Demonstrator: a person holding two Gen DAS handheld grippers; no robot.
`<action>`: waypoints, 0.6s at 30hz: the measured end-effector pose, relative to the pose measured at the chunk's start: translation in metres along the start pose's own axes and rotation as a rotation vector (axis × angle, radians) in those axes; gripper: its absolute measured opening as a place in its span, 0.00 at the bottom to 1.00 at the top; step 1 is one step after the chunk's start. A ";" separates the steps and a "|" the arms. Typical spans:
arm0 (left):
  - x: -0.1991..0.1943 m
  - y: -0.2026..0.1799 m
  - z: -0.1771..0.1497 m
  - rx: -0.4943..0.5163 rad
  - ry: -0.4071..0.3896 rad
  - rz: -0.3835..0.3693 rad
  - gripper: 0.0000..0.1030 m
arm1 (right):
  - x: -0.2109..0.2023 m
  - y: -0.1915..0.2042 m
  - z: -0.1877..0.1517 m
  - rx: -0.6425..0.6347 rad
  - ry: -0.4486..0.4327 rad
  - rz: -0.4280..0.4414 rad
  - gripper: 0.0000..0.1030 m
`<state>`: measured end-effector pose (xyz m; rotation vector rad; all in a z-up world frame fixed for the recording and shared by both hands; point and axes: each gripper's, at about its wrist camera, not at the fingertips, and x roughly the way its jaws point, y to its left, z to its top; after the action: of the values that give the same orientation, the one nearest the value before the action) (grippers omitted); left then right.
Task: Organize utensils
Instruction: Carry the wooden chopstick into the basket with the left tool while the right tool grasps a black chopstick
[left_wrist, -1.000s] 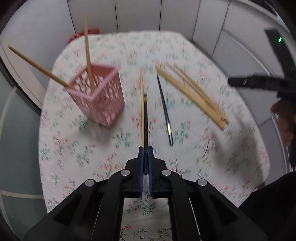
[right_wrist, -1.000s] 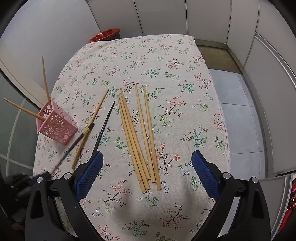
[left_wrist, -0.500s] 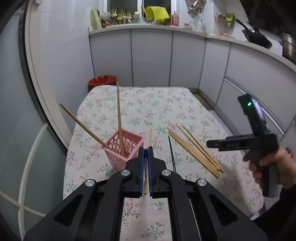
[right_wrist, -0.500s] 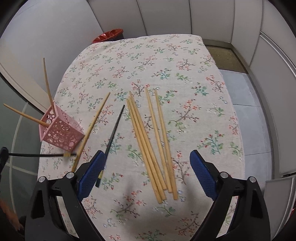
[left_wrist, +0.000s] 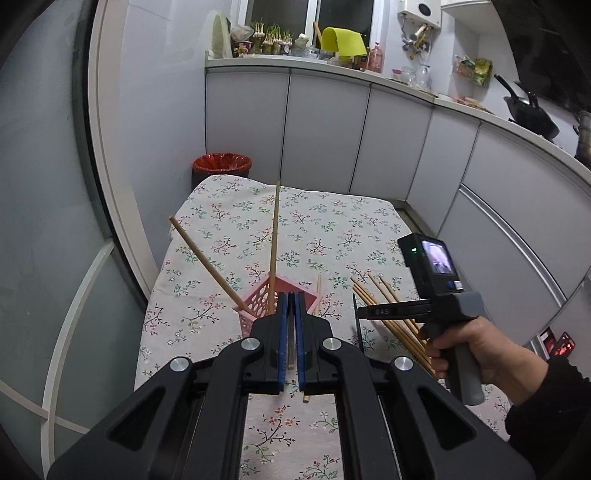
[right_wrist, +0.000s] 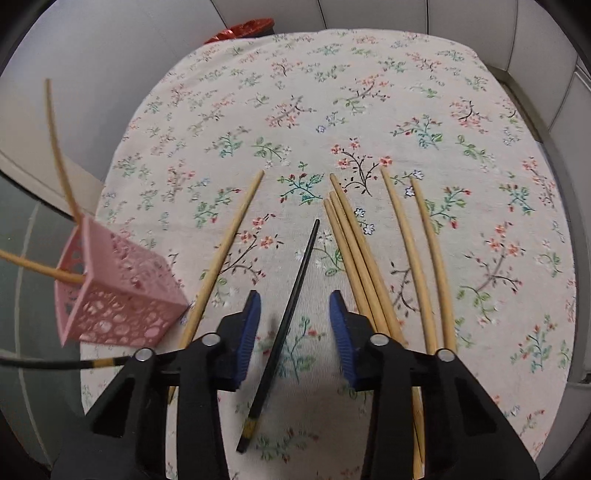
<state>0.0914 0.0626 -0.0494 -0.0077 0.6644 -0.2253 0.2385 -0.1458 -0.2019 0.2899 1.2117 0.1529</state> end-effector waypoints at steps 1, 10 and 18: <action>0.000 0.000 0.000 -0.001 0.002 -0.001 0.04 | 0.006 0.001 0.002 0.000 0.010 -0.012 0.24; 0.000 0.003 -0.001 -0.002 0.016 -0.011 0.04 | 0.021 0.014 0.007 -0.071 -0.019 -0.084 0.05; -0.006 -0.004 0.000 0.007 0.011 -0.029 0.04 | -0.030 0.010 -0.007 -0.084 -0.133 -0.030 0.03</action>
<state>0.0865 0.0600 -0.0454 -0.0098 0.6746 -0.2555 0.2221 -0.1429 -0.1742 0.2051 1.0744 0.1558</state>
